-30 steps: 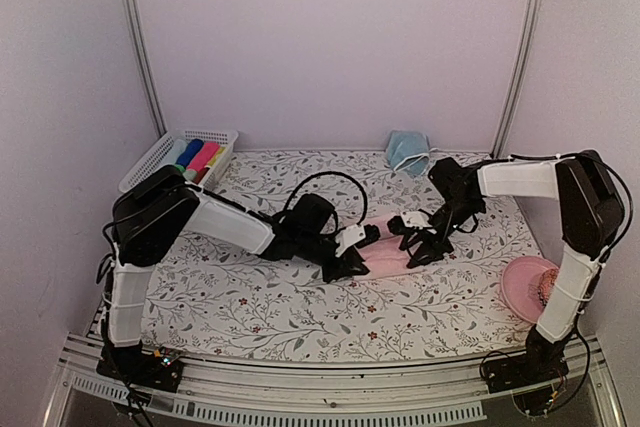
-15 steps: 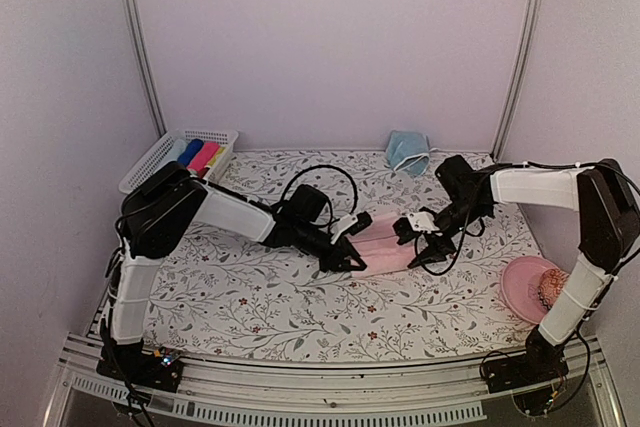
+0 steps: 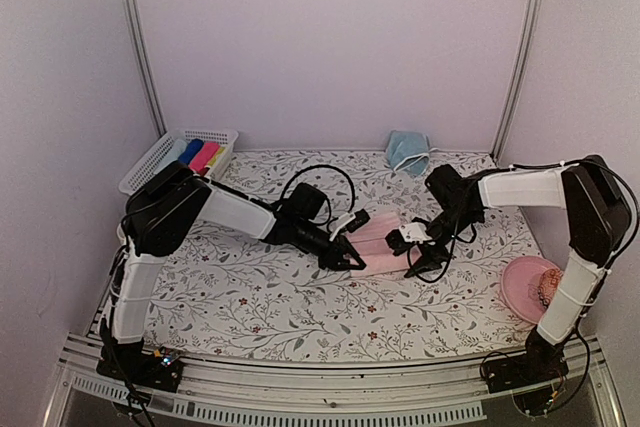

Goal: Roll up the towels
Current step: Roll the towel at the center of the board.

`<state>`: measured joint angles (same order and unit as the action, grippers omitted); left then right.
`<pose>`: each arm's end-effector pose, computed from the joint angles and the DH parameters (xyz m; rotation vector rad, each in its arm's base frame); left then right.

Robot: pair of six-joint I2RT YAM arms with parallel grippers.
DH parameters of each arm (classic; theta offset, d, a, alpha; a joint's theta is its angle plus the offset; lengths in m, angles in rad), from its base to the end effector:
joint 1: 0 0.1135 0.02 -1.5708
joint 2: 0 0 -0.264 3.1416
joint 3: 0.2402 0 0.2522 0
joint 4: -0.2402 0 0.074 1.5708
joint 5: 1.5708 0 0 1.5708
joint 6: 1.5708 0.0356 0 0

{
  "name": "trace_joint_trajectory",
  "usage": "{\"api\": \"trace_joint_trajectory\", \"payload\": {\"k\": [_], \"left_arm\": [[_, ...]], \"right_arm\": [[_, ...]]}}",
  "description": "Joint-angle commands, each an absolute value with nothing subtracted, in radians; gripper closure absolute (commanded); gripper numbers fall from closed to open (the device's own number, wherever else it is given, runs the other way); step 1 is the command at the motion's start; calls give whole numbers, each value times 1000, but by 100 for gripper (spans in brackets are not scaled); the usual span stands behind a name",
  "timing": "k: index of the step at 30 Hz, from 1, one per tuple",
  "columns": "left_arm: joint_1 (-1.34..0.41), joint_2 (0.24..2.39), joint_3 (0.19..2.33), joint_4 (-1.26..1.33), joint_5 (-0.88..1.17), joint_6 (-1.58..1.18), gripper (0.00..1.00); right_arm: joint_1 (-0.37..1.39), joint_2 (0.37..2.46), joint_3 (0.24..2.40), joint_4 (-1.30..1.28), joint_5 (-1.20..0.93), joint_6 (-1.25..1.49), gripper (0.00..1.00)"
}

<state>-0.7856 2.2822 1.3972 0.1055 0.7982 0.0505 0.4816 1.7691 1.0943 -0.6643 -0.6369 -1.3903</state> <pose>0.3102 -0.3464 0.0924 1.3456 1.9993 -1.2903 0.2776 0.1690 0.1663 -2.1430 1.4551 0.6345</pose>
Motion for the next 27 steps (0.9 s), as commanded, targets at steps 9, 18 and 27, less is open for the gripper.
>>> {"api": "trace_joint_trajectory", "payload": {"k": [9, 18, 27], "left_arm": [[-759, 2342, 1405, -7, 777, 40, 96], [-748, 2331, 1390, -2, 785, 36, 78], [-744, 2225, 1327, 42, 759, 69, 53]], "right_arm": [[496, 1830, 1071, -579, -551, -1338, 41], [519, 1874, 1067, -530, -503, -1304, 48], [522, 1924, 1122, -559, -485, -1244, 80]]}}
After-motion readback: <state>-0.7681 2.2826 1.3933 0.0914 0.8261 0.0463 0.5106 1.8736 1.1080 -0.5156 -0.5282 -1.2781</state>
